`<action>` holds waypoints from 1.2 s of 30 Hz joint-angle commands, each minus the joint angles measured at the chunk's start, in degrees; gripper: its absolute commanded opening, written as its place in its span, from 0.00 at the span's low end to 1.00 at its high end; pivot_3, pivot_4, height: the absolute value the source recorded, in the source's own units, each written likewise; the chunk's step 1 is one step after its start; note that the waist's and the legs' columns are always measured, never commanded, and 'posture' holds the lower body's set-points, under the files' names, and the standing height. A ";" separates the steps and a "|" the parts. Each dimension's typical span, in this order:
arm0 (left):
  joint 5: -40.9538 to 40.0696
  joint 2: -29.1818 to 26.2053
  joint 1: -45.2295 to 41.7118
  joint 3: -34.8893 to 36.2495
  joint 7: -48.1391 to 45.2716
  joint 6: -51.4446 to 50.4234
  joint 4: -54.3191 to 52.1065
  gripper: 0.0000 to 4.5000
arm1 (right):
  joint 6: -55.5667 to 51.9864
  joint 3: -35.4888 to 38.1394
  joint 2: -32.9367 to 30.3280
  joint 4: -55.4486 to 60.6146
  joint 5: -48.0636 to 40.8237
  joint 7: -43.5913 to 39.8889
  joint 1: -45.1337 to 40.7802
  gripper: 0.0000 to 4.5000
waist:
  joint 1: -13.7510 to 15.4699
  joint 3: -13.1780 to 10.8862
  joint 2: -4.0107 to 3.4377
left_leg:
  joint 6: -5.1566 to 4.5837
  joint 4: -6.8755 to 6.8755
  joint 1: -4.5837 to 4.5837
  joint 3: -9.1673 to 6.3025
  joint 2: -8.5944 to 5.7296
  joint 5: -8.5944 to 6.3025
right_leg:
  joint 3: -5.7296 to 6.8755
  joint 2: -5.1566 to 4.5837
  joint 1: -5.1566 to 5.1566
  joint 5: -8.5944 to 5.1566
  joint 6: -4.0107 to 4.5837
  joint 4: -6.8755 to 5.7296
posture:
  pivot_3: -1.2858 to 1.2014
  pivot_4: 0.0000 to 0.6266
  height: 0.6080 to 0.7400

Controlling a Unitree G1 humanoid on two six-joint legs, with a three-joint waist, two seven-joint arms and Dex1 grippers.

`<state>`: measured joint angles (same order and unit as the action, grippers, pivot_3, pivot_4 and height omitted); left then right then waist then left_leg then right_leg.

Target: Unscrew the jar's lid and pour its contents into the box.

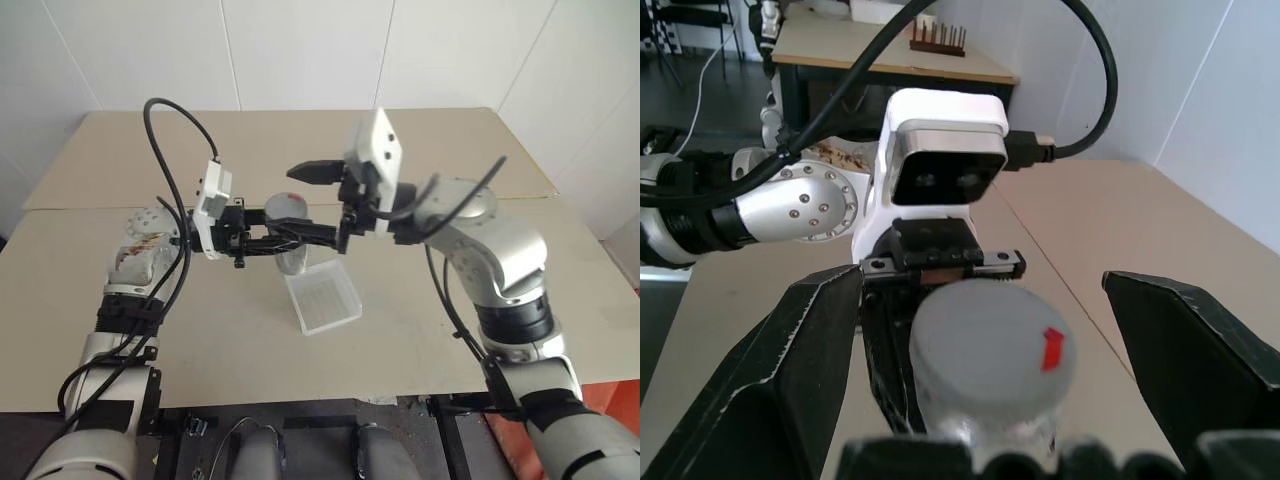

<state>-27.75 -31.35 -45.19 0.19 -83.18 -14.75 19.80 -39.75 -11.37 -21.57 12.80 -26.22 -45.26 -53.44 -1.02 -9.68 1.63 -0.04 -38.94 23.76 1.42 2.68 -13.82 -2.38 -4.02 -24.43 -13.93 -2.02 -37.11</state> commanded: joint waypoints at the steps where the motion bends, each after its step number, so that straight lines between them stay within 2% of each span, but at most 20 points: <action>1: -0.38 0.01 -1.80 0.86 -0.23 1.07 -1.04 0.43 | 1.11 -0.38 1.71 -2.66 2.14 1.72 -2.60 0.99 | 0.02 0.00 0.00 | 0.00 0.00 0.00 0.00 0.00 0.00 | 0.01 0.01 0.01 0.00 0.00 0.00 | 0.52 0.24 1.00; 10: -0.97 -0.99 -0.65 1.41 -0.80 0.64 -2.43 0.43 | 2.17 0.20 3.52 -7.51 3.39 0.72 -3.95 0.99 | 0.03 0.00 0.00 | 0.00 0.01 0.01 0.00 0.01 0.00 | 0.01 0.00 0.00 0.00 0.00 -0.01 | 0.52 0.24 1.00; 26: -2.88 -4.50 1.09 2.48 -2.77 -1.15 -4.42 0.43 | 4.30 7.60 -3.98 -7.63 -1.78 -6.64 0.11 0.99 | 0.27 0.00 0.00 | 0.00 0.01 0.01 0.00 -0.01 0.00 | 0.03 -0.03 0.04 0.00 0.00 0.01 | 0.52 0.24 1.00; 32: -3.04 -4.94 0.95 2.70 -3.22 -1.28 -3.91 0.43 | 5.83 8.72 -4.68 -7.58 -3.58 -10.58 1.25 0.99 | -0.19 0.00 0.00 | 0.00 0.02 -0.02 0.00 0.05 0.00 | 0.00 0.06 0.01 0.00 0.00 0.01 | 0.52 0.24 1.00; 36: -2.56 -4.33 0.49 2.65 -2.53 -1.03 -3.30 0.43 | 3.63 9.07 -2.73 -5.78 -6.71 -10.38 -0.36 0.99 | -0.11 0.00 0.00 | 0.00 0.01 -0.01 0.00 0.04 0.00 | 0.00 0.04 0.02 0.00 0.00 0.01 | 0.52 0.24 1.00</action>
<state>-29.49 -35.70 -43.63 1.46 -86.00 -16.20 17.53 -35.78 -3.67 -25.07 4.32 -30.75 -55.77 -51.76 -1.12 -9.68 1.63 -0.05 -38.93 23.75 1.42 2.72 -13.82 -2.38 -3.98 -24.41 -13.93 -2.02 -37.11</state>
